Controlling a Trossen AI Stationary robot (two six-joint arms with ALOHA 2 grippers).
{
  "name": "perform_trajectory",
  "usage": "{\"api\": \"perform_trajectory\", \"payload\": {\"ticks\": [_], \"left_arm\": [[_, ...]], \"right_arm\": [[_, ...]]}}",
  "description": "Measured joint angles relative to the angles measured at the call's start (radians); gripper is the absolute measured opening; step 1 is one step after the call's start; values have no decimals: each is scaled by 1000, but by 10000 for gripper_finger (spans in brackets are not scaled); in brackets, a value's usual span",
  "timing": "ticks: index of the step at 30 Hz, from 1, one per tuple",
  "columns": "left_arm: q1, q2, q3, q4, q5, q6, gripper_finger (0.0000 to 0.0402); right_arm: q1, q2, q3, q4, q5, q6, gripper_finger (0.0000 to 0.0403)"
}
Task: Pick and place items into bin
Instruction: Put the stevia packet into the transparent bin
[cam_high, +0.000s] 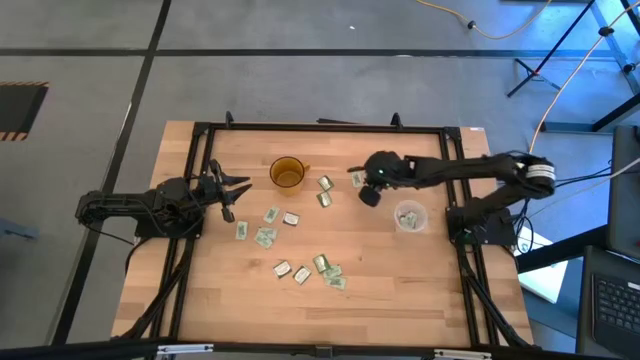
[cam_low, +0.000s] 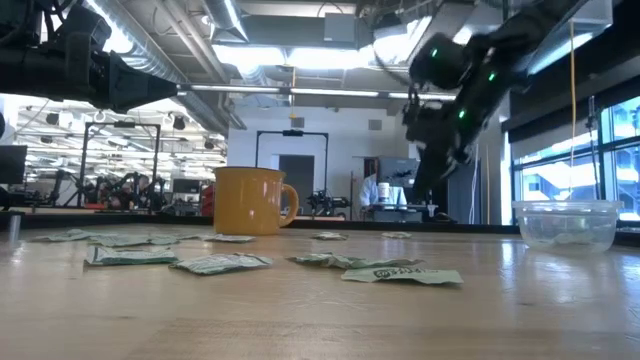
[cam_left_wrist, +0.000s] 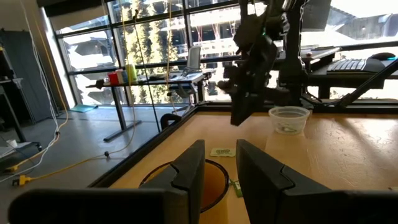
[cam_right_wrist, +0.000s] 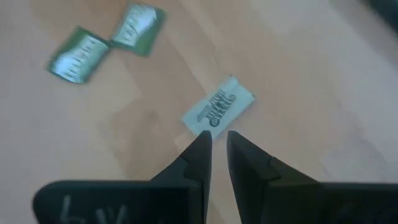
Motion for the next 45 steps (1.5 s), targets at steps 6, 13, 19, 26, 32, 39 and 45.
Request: {"api": "perform_trajectory", "payload": {"ticks": [6,13,19,26,32,39,45], "left_arm": [[0,0,0,0,0,0,86],[0,0,0,0,0,0,86],[0,0,0,0,-1,0,86],[0,0,0,0,-1,0,86],[0,0,0,0,-1,0,86],[0,0,0,0,0,0,86],[0,0,0,0,-1,0,86]], "right_arm": [[-32,118,0,96,-53,-38,55],[-35,198,0,135,-52,-45,55],[-35,233,3,151,-50,-42,55],[-36,242,4,134,-59,-13,34],[-36,242,3,127,-59,-12,6],[-35,194,-4,97,-79,-3,2],[-25,43,-2,47,-79,-7,1]]}}
